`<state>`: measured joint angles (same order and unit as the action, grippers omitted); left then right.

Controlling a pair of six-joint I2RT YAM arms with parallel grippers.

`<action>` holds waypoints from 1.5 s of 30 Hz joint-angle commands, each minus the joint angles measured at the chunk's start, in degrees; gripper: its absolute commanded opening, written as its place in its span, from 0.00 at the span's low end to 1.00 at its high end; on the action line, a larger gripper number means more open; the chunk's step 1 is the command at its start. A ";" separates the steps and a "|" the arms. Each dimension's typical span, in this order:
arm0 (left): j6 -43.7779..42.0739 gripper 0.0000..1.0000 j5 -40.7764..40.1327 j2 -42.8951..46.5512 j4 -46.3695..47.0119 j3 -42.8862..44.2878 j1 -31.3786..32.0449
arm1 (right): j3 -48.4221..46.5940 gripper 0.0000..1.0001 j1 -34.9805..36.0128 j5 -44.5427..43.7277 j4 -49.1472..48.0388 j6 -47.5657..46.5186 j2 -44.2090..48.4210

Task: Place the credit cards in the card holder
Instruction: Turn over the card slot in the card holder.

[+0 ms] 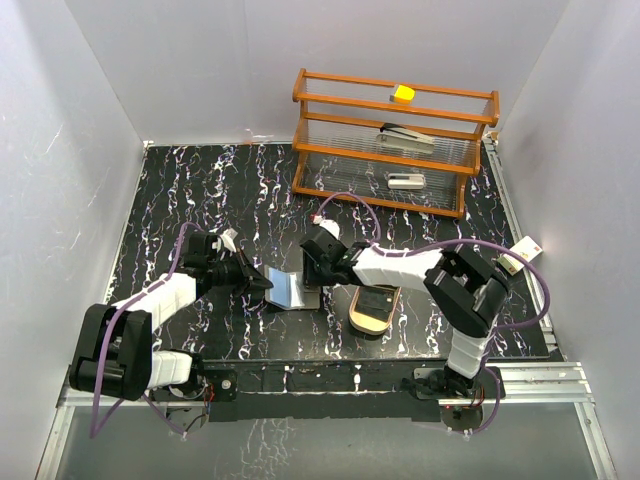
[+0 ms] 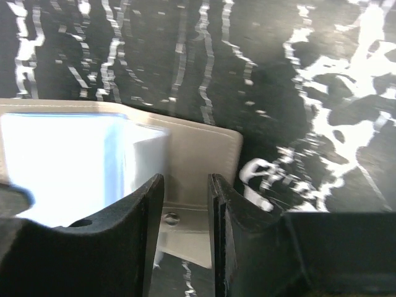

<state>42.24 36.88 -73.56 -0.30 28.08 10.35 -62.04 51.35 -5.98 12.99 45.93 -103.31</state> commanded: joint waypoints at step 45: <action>-2.83 0.00 2.97 1.87 -8.86 9.46 2.26 | -2.16 0.43 1.99 -7.01 7.62 -5.68 1.78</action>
<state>39.97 38.00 -72.07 -7.90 35.57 12.21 -66.08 53.19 -7.07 16.93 41.85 -104.90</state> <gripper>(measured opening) 0.042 0.433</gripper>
